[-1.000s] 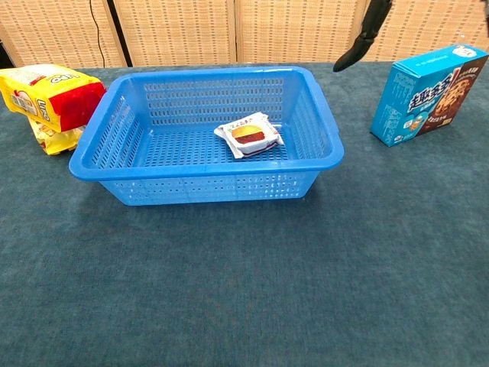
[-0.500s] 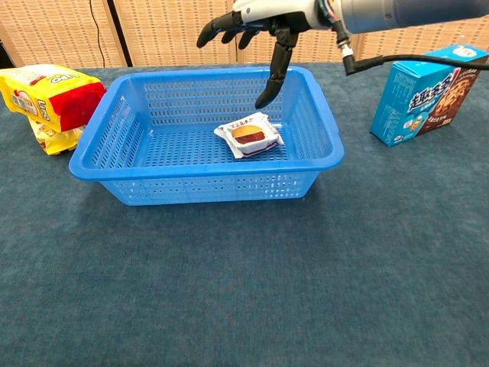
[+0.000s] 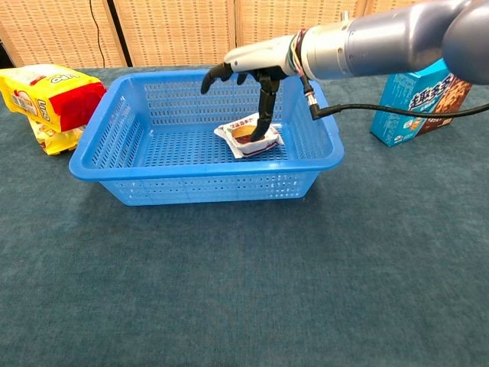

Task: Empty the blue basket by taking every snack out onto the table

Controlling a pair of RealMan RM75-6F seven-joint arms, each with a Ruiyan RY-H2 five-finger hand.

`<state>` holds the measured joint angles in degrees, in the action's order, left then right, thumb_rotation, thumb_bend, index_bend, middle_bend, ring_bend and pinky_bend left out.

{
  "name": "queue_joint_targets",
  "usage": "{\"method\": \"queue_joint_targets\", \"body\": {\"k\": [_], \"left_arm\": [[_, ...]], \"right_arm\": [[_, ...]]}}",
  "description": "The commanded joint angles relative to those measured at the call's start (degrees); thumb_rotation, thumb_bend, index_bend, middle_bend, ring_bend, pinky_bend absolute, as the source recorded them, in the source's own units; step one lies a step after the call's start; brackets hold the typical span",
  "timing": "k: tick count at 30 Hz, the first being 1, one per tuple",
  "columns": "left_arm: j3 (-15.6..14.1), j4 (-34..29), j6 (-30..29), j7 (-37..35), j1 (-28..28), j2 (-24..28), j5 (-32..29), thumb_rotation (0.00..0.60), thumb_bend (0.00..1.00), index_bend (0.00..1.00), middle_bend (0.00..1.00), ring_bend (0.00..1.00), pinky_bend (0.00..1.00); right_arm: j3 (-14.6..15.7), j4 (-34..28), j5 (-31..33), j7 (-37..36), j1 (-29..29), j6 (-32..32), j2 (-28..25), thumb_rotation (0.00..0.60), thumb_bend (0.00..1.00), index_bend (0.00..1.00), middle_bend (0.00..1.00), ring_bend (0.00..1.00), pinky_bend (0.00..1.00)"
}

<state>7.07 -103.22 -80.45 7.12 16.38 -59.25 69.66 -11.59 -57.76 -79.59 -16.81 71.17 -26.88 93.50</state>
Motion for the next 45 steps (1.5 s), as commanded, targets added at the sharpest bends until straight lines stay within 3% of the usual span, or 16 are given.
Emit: {"method": "queue_joint_targets", "body": {"k": [1, 15, 21, 27, 30, 37, 45], "left_arm": [[0.3, 0.2, 0.2, -0.3, -0.1, 0.1, -0.1, 0.6, 0.08, 0.0, 0.0, 0.0, 0.0], [1.3, 0.8, 1.9, 0.5, -0.1, -0.4, -1.2, 0.6, 0.08, 0.0, 0.0, 0.0, 0.0], [1.6, 1.1, 2.2, 0.5, -0.3, -0.4, -1.5, 0.6, 0.08, 0.0, 0.0, 0.0, 0.0], [1.8, 1.1, 2.5, 0.3, -0.4, -0.3, -1.4, 0.6, 0.08, 0.0, 0.0, 0.0, 0.0], [1.8, 1.2, 2.8, 0.1, -0.5, -0.3, -1.3, 0.6, 0.08, 0.0, 0.0, 0.0, 0.0], [1.8, 1.0, 3.6, -0.5, -0.4, -0.1, -0.7, 0.6, 0.08, 0.0, 0.0, 0.0, 0.0], [1.6, 1.1, 4.7, -2.2, -0.4, 0.5, 0.3, 0.6, 0.08, 0.0, 0.0, 0.0, 0.0]], "right_arm": [[0.9, 4.7, 0.7, 0.2, 0.8, 1.9, 3.1, 0.6, 0.0, 0.12, 0.05, 0.0, 0.11], [2.4, 11.4, 0.0, -0.8, 1.9, 4.6, 7.4, 0.6, 0.0, 0.15, 0.09, 0.04, 0.14], [2.7, 14.4, -0.6, -1.7, 2.2, 4.6, 9.6, 0.6, 0.0, 0.2, 0.19, 0.15, 0.27], [2.7, 17.3, -1.0, -3.3, 1.9, 3.7, 11.8, 0.6, 0.0, 0.42, 0.42, 0.38, 0.45], [2.8, 17.7, -1.5, -4.1, 1.6, 2.6, 12.0, 0.6, 0.02, 0.52, 0.5, 0.46, 0.48], [1.8, 12.3, -2.2, -5.6, 0.6, -1.5, 7.7, 0.6, 0.12, 0.55, 0.52, 0.47, 0.48], [-2.6, -2.5, 0.9, -1.3, -1.9, -7.5, -3.3, 0.6, 0.14, 0.56, 0.53, 0.47, 0.48]]}}
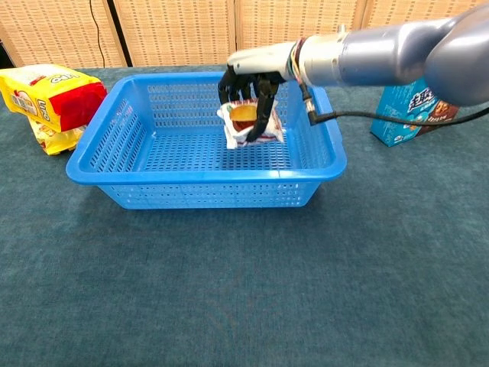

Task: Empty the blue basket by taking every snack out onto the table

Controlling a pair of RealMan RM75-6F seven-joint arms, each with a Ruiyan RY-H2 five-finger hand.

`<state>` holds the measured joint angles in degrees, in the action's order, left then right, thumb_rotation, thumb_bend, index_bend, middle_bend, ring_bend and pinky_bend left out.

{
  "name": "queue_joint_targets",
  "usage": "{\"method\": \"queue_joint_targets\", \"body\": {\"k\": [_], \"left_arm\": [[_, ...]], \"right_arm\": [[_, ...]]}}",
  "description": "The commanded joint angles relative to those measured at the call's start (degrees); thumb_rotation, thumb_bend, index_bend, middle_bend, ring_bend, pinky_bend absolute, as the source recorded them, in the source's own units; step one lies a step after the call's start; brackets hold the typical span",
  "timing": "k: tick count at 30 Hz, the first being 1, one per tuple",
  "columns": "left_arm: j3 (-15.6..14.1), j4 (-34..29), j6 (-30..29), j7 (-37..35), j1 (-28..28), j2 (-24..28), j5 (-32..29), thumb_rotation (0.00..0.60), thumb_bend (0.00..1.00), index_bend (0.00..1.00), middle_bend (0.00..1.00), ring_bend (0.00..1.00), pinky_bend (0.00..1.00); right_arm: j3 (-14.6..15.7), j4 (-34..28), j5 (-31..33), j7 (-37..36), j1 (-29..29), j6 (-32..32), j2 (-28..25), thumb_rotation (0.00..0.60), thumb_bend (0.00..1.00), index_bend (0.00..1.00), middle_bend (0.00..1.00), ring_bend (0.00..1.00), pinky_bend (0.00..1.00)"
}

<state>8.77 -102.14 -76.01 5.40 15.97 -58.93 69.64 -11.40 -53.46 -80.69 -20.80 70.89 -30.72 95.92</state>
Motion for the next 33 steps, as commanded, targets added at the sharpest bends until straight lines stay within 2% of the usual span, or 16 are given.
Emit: {"method": "queue_joint_targets", "body": {"k": [1, 6, 12, 16, 22, 29, 31, 32, 33], "left_arm": [[-0.1, 0.0, 0.4, -0.8, 0.0, 0.3, 0.6, 0.6, 0.08, 0.0, 0.0, 0.0, 0.0], [-0.5, 0.1, 0.9, -2.5, -0.2, 0.9, 2.0, 0.6, 0.08, 0.0, 0.0, 0.0, 0.0], [-0.8, 0.1, 1.6, -4.1, -0.2, 1.4, 3.1, 0.6, 0.08, 0.0, 0.0, 0.0, 0.0], [-1.0, 0.0, 2.1, -4.8, -0.1, 1.6, 3.8, 0.6, 0.08, 0.0, 0.0, 0.0, 0.0], [-1.3, -0.6, 2.2, -5.1, -0.2, 1.9, 4.5, 0.6, 0.08, 0.0, 0.0, 0.0, 0.0], [-1.6, -1.2, 1.5, -4.5, -0.6, 1.7, 5.3, 0.6, 0.08, 0.0, 0.0, 0.0, 0.0], [-1.8, -1.3, 1.3, -4.4, -0.7, 1.7, 5.7, 0.6, 0.08, 0.0, 0.0, 0.0, 0.0], [-1.9, -1.3, 1.2, -4.4, -0.8, 1.6, 5.9, 0.6, 0.08, 0.0, 0.0, 0.0, 0.0], [-1.9, -1.3, 1.0, -4.4, -0.9, 1.6, 6.1, 0.6, 0.08, 0.0, 0.0, 0.0, 0.0]], "right_arm": [[-3.2, -8.8, 2.7, 3.6, -2.2, -4.3, -7.2, 0.6, 0.14, 0.56, 0.53, 0.47, 0.48], [-6.0, -16.0, 8.6, 9.6, -5.8, -7.7, -15.9, 0.6, 0.15, 0.56, 0.53, 0.47, 0.48], [-5.9, -20.3, 13.2, 13.5, -11.0, -10.1, -24.7, 0.6, 0.15, 0.56, 0.53, 0.47, 0.48], [-3.0, -24.6, 10.9, 13.5, -17.2, -14.1, -31.1, 0.6, 0.15, 0.56, 0.53, 0.47, 0.48], [2.7, -30.0, 3.0, 10.9, -24.0, -18.2, -36.4, 0.6, 0.15, 0.55, 0.53, 0.47, 0.48], [7.4, -29.0, -2.5, 8.6, -27.9, -20.0, -35.5, 0.6, 0.15, 0.51, 0.51, 0.45, 0.47], [8.4, -27.9, -3.5, 8.3, -28.3, -19.7, -34.7, 0.6, 0.15, 0.44, 0.47, 0.41, 0.43], [9.7, -27.8, -4.4, 7.8, -28.0, -17.6, -35.1, 0.6, 0.13, 0.34, 0.39, 0.33, 0.36], [10.2, -28.2, -4.4, 6.9, -27.6, -15.7, -35.7, 0.6, 0.08, 0.21, 0.27, 0.21, 0.26]]}}
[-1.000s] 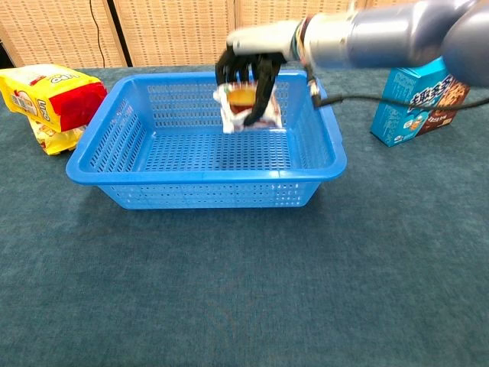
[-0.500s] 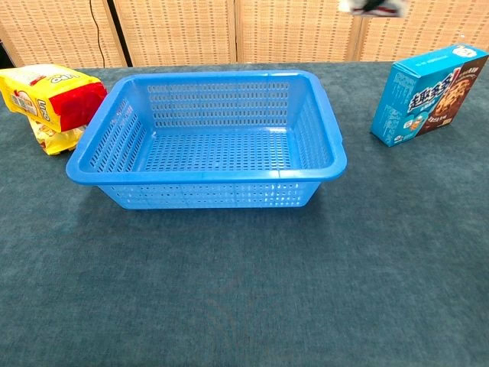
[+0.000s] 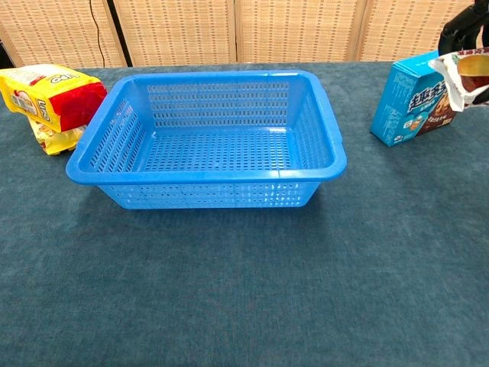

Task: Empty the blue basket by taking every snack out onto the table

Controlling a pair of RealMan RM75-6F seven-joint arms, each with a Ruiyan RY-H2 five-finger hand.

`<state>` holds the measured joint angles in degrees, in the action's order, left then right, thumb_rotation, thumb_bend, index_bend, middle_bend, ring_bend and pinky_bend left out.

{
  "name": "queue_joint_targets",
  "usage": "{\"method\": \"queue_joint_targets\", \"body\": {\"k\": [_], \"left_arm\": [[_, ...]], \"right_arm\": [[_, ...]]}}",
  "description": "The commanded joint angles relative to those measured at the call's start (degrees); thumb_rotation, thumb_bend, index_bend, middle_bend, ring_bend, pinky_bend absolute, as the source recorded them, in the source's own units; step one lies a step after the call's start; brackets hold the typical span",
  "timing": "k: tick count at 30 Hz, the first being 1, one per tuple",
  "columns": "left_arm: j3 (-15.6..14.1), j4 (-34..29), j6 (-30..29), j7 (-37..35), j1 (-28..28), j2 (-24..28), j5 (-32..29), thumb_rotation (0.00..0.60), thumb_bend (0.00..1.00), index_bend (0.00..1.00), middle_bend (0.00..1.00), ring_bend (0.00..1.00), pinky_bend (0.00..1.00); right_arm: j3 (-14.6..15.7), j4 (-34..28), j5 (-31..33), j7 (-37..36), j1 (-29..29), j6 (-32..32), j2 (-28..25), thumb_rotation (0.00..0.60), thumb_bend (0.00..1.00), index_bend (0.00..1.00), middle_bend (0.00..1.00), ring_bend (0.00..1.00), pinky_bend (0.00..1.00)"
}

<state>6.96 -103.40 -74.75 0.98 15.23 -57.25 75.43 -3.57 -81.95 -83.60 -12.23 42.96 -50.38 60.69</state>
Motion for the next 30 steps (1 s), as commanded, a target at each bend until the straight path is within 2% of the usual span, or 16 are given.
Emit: {"method": "queue_joint_targets", "body": {"k": [1, 2, 3, 4, 15, 17, 19, 23, 30], "left_arm": [[-0.2, 0.0, -0.4, 0.0, -0.2, -0.1, 0.4, 0.6, 0.08, 0.0, 0.0, 0.0, 0.0], [-0.3, 0.0, -0.5, 0.0, -0.3, -0.1, 0.5, 0.6, 0.08, 0.0, 0.0, 0.0, 0.0], [-0.3, 0.0, -0.6, 0.0, -0.4, -0.2, 0.7, 0.6, 0.08, 0.0, 0.0, 0.0, 0.0], [-0.4, -0.1, -0.7, 0.0, -0.5, -0.2, 0.9, 0.6, 0.08, 0.0, 0.0, 0.0, 0.0], [-2.5, 1.4, -4.0, -1.4, -3.5, -1.3, 3.1, 0.6, 0.08, 0.0, 0.0, 0.0, 0.0], [-3.6, 3.4, -5.4, -1.9, -5.2, -1.9, 3.3, 0.6, 0.08, 0.0, 0.0, 0.0, 0.0], [-3.9, 4.7, -7.1, -3.4, -6.3, -2.0, 4.4, 0.6, 0.08, 0.0, 0.0, 0.0, 0.0], [-4.3, 6.2, -8.2, -5.4, -7.3, -1.7, 5.8, 0.6, 0.08, 0.0, 0.0, 0.0, 0.0], [-5.2, 8.1, -9.1, -6.1, -7.8, -2.0, 8.7, 0.6, 0.08, 0.0, 0.0, 0.0, 0.0]], "right_arm": [[2.4, -0.5, -1.3, -3.3, 0.8, 5.4, -1.1, 0.6, 0.05, 0.13, 0.18, 0.13, 0.19], [2.2, -1.0, -1.2, -4.5, 0.9, 5.8, -1.4, 0.6, 0.01, 0.05, 0.07, 0.04, 0.09], [2.0, -1.1, -1.1, -5.4, 1.0, 5.8, -1.6, 0.6, 0.0, 0.01, 0.01, 0.0, 0.04], [1.5, -1.2, -1.2, -6.2, 0.9, 5.1, -1.6, 0.6, 0.0, 0.0, 0.0, 0.0, 0.02], [-0.2, -5.3, -3.2, -6.8, -4.1, -6.4, -4.7, 0.6, 0.0, 0.0, 0.0, 0.0, 0.0], [1.1, -6.4, -4.7, -3.9, -9.5, -14.7, -5.0, 0.6, 0.0, 0.0, 0.0, 0.0, 0.0], [1.9, -5.3, -6.1, -0.2, -14.0, -22.1, -2.5, 0.6, 0.0, 0.0, 0.0, 0.0, 0.0], [2.5, -0.8, -7.5, 3.5, -19.4, -31.0, 3.0, 0.6, 0.0, 0.0, 0.0, 0.0, 0.0], [3.0, 6.2, -8.6, 3.6, -23.9, -37.3, 8.6, 0.6, 0.0, 0.0, 0.0, 0.0, 0.0]]}}
